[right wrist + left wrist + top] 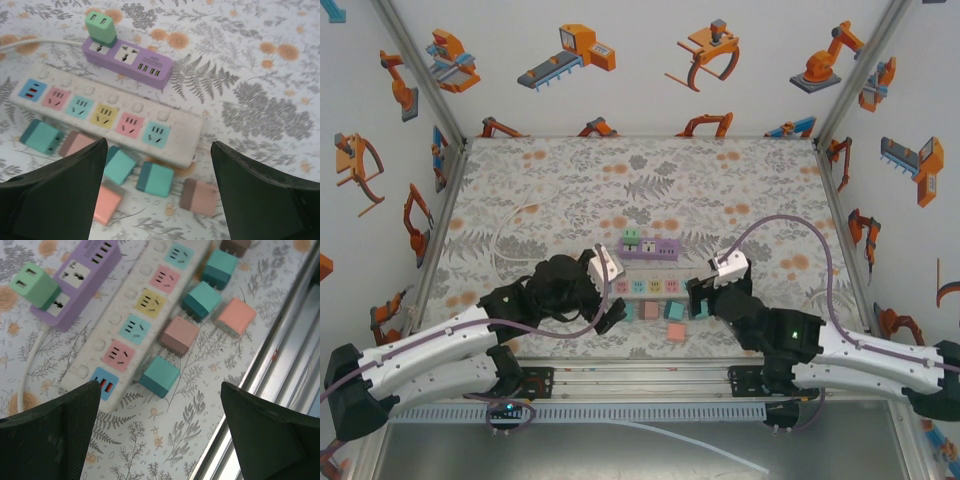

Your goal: Pull the plug off the socket

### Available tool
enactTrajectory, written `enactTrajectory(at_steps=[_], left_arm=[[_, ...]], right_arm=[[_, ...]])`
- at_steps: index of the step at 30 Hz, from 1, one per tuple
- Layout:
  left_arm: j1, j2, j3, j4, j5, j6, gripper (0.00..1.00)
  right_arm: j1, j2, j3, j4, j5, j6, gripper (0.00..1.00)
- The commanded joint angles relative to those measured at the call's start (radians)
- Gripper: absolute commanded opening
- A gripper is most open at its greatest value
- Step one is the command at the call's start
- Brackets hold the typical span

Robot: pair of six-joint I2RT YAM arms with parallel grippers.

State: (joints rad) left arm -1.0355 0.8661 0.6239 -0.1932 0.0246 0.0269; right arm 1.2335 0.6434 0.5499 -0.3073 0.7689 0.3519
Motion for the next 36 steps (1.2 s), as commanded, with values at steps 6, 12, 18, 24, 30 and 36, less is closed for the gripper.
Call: enactTrajectory(at_steps=[6, 12, 18, 24, 30, 36], left_arm=[[0.166, 0.062, 0.098, -0.034, -0.006, -0.257, 0.97], [0.303, 0.144, 0.145, -0.02, -0.024, -0.413, 0.97], [0.465, 0.251, 0.155, 0.051, 0.067, -0.576, 0.97], [0.531, 0.359, 0.195, 0.066, 0.076, -0.611, 0.97], [0.546, 0.431, 0.209, 0.085, 0.047, -0.587, 1.0], [0.549, 0.471, 0.215, 0.085, 0.029, -0.584, 0.99]], right_arm=[[-0.244, 0.152, 0.138, 0.139, -0.38, -0.429, 0.77], [-0.39, 0.346, 0.277, 0.171, -0.649, -0.615, 0.76], [-0.468, 0.529, 0.41, 0.182, -0.871, -0.751, 0.74], [-0.556, 0.68, 0.522, 0.154, -1.149, -0.879, 0.73], [-0.593, 0.843, 0.618, 0.11, -1.286, -0.998, 0.73], [-0.595, 1.008, 0.727, 0.027, -1.334, -1.109, 0.73]])
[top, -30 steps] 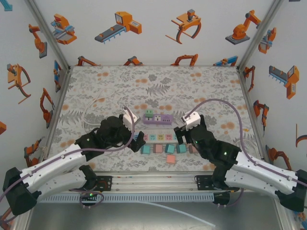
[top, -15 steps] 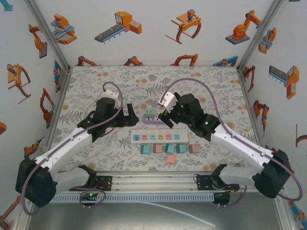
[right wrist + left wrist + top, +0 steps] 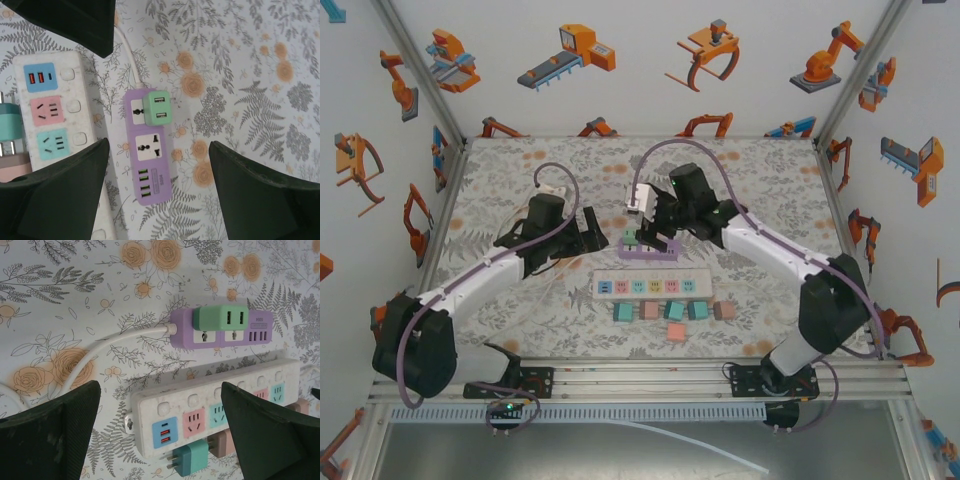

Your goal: Pull the plug off the socket

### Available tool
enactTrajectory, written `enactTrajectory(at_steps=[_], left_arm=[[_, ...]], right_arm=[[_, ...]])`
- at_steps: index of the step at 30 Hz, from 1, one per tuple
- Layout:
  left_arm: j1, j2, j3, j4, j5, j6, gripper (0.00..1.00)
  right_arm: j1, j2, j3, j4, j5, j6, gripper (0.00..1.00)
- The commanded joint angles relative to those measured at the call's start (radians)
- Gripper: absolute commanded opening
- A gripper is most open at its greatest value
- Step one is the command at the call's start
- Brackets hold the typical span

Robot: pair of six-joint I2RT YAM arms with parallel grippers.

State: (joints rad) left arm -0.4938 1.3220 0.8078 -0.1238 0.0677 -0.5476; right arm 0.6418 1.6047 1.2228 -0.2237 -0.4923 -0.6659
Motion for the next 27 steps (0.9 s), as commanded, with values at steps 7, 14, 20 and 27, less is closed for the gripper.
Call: enactTrajectory(at_steps=[7, 14, 20, 27], left_arm=[[0.008, 0.065, 0.031, 0.023, -0.023, -0.011, 0.99], [0.008, 0.134, 0.052, 0.063, 0.019, -0.009, 0.93], [0.008, 0.21, 0.08, 0.101, 0.028, -0.024, 0.86], [-0.001, 0.296, 0.117, 0.132, 0.071, -0.04, 0.7]], right_arm=[[-0.004, 0.198, 0.153, -0.101, -0.108, -0.164, 0.71], [-0.004, 0.31, 0.229, -0.13, -0.112, -0.17, 0.63], [-0.004, 0.365, 0.253, -0.136, -0.116, -0.175, 0.53], [-0.004, 0.371, 0.251, -0.14, -0.133, -0.185, 0.38]])
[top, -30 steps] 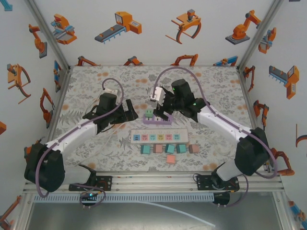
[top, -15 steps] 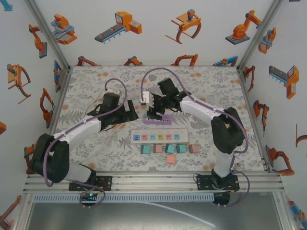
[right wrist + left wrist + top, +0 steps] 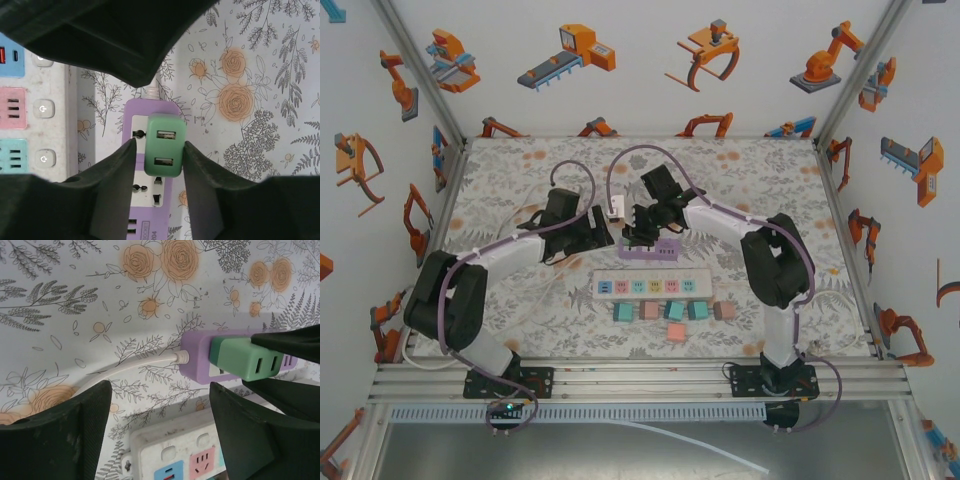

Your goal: Pull the plug off the socket

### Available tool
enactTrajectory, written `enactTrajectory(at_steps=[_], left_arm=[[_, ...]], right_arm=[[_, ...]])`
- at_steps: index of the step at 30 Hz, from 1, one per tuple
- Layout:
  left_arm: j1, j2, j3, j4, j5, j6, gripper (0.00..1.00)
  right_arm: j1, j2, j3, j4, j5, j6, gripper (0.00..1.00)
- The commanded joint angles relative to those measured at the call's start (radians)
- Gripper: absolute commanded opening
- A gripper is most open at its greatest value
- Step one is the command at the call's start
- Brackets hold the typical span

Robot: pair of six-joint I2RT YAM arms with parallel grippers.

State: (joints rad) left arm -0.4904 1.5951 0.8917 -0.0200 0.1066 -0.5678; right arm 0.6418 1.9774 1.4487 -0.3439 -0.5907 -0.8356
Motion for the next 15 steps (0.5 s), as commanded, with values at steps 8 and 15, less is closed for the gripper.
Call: enactTrajectory(at_steps=[8, 15], left_arm=[[-0.018, 0.095, 0.065, 0.028, 0.088, -0.022, 0.61], [-0.029, 0.16, 0.085, 0.004, 0.086, -0.018, 0.54]], right_arm=[[-0.004, -0.011, 0.025, -0.021, -0.038, -0.02, 0.3], [-0.002, -0.019, 0.025, -0.014, -0.044, -0.019, 0.26]])
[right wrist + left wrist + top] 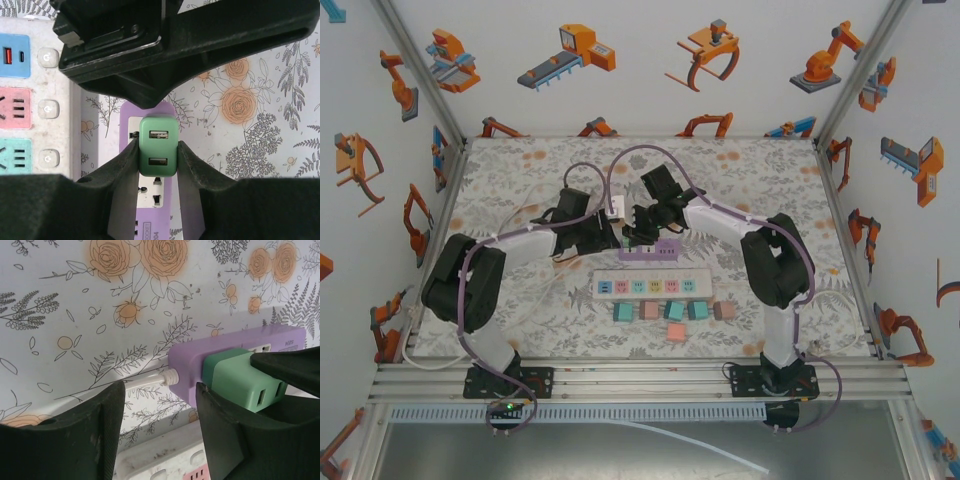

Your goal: Pull the plug off the socket

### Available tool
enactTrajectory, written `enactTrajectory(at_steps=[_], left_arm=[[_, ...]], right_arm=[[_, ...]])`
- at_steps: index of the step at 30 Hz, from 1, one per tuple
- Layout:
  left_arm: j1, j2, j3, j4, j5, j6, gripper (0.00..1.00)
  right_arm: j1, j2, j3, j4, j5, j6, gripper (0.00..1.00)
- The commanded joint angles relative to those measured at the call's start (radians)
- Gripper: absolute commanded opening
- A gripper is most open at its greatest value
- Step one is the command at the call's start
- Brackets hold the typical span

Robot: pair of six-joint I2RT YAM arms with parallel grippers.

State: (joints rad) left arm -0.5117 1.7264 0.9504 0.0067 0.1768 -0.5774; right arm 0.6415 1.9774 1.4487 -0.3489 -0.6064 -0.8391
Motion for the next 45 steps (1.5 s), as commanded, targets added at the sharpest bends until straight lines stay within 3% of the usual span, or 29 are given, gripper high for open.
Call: enactTrajectory(at_steps=[1, 5, 21, 33, 38, 45], left_arm=[[-0.007, 0.039, 0.03, -0.028, 0.014, -0.009, 0.51], [-0.013, 0.065, 0.036, -0.04, 0.009, -0.008, 0.44], [-0.044, 0.111, 0.064, -0.151, -0.077, 0.054, 0.44], [-0.044, 0.063, 0.071, -0.142, -0.058, 0.056, 0.44], [-0.042, 0.0, 0.094, -0.142, -0.048, 0.071, 0.47], [-0.036, -0.144, 0.103, -0.151, -0.037, 0.123, 0.47]], right_arm=[[-0.001, -0.022, 0.024, -0.009, -0.025, -0.014, 0.26], [-0.002, -0.035, 0.024, -0.007, -0.029, -0.01, 0.26], [-0.003, -0.087, 0.024, 0.026, -0.043, 0.02, 0.22], [-0.002, -0.13, 0.002, 0.047, -0.02, 0.054, 0.21], [-0.003, -0.19, -0.033, 0.103, 0.016, 0.2, 0.2], [-0.002, -0.344, -0.138, 0.261, 0.167, 0.622, 0.19]])
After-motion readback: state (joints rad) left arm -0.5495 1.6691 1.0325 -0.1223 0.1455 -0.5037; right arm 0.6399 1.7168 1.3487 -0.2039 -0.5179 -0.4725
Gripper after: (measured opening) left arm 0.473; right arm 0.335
